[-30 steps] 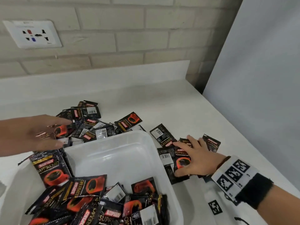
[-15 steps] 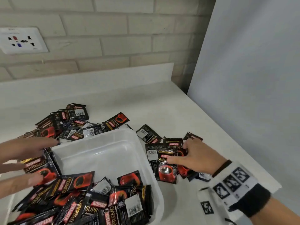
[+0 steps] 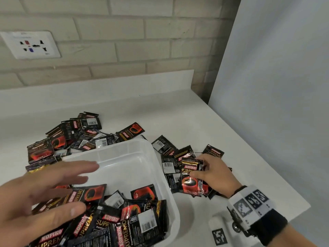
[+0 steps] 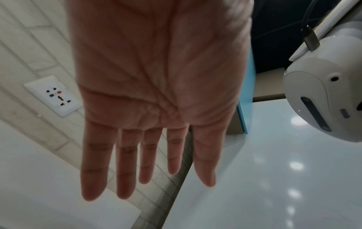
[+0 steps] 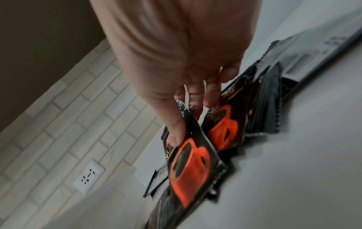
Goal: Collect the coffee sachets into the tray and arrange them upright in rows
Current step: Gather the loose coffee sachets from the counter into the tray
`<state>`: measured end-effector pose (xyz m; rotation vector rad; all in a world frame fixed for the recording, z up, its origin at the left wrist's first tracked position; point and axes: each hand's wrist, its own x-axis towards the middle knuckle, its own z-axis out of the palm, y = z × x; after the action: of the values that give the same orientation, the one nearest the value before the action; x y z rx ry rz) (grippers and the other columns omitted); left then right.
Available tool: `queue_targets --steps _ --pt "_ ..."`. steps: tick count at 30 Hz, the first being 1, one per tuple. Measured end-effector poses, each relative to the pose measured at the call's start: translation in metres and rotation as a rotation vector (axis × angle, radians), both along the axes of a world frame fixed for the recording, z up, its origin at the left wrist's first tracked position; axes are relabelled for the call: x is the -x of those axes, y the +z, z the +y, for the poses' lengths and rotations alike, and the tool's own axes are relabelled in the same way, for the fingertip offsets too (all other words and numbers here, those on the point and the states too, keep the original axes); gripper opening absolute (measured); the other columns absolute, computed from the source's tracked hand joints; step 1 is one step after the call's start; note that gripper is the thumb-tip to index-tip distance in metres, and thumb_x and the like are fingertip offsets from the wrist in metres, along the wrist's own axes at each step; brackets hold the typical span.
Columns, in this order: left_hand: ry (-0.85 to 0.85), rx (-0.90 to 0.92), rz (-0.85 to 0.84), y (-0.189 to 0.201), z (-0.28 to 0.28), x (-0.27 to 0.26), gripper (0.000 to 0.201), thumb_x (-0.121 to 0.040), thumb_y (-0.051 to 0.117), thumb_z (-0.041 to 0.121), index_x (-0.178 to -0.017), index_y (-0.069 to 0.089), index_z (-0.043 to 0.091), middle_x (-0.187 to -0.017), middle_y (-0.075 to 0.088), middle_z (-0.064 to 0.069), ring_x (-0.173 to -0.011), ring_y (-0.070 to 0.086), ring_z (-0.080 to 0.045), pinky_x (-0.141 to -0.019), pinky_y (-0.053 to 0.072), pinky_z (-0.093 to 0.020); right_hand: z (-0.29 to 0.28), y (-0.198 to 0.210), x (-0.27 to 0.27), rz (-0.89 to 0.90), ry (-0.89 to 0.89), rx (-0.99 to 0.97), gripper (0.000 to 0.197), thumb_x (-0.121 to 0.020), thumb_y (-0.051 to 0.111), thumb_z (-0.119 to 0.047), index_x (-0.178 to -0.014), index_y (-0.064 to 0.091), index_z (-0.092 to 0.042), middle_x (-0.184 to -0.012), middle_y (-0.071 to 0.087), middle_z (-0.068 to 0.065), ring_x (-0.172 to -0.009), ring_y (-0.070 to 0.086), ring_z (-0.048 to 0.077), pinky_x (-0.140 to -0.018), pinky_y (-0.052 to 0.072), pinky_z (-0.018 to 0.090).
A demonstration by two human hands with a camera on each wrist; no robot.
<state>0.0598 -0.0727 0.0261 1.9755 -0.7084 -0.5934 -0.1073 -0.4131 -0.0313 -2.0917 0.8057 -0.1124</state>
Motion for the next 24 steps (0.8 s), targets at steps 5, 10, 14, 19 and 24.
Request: queue_targets --steps 5,10,14,19,24 --pt "-0.167 0.079 0.017 0.031 -0.049 0.051 0.072 -0.035 0.071 0.082 -0.100 0.066 0.052 -0.107 0.069 0.017 -0.099 0.066 -0.001 -0.072 0.057 -0.021 0.004 0.017 0.008 -0.315 -0.106 -0.244 0.034 -0.076 0.069 0.003 -0.090 0.051 -0.022 -0.089 0.066 0.002 -0.062 0.063 -0.001 -0.055 0.048 0.011" --pt "-0.123 0.232 0.156 0.014 -0.094 0.054 0.077 -0.031 0.074 0.077 -0.103 0.061 0.055 -0.108 0.067 0.018 -0.096 0.066 -0.004 -0.075 0.054 -0.018 0.026 0.036 0.007 -0.493 -0.068 -0.334 0.039 -0.077 0.068 0.001 -0.097 0.050 -0.028 -0.078 0.069 -0.009 -0.067 0.065 0.002 -0.060 0.051 0.016" --pt "-0.035 0.218 0.238 0.005 -0.125 0.062 0.079 -0.045 0.080 0.055 -0.116 0.048 0.044 -0.105 0.065 0.025 -0.093 0.066 0.001 -0.077 0.053 -0.022 0.050 0.048 0.001 -0.532 0.022 -0.401 0.023 -0.078 0.067 -0.005 -0.087 0.058 -0.024 -0.065 0.066 -0.014 -0.049 0.055 -0.002 -0.049 0.044 0.013" --pt "0.005 0.271 0.305 0.001 -0.140 0.072 0.040 -0.065 0.065 0.020 -0.104 0.063 0.015 -0.084 0.074 0.000 -0.069 0.070 -0.014 -0.056 0.055 -0.023 0.068 0.045 -0.007 -0.463 0.207 -0.439 0.016 -0.083 0.064 -0.010 -0.091 0.055 -0.020 -0.065 0.065 -0.012 -0.053 0.058 -0.003 -0.049 0.042 0.010" --pt "0.118 0.269 0.288 -0.004 -0.124 0.063 0.034 -0.067 0.061 0.025 -0.101 0.065 0.021 -0.085 0.074 -0.005 -0.065 0.070 -0.019 -0.060 0.057 -0.025 0.012 0.043 -0.002 -0.110 0.150 0.056 0.021 -0.081 0.062 -0.042 -0.097 0.055 -0.029 -0.086 0.059 -0.010 -0.072 0.058 0.001 -0.059 0.041 0.011"
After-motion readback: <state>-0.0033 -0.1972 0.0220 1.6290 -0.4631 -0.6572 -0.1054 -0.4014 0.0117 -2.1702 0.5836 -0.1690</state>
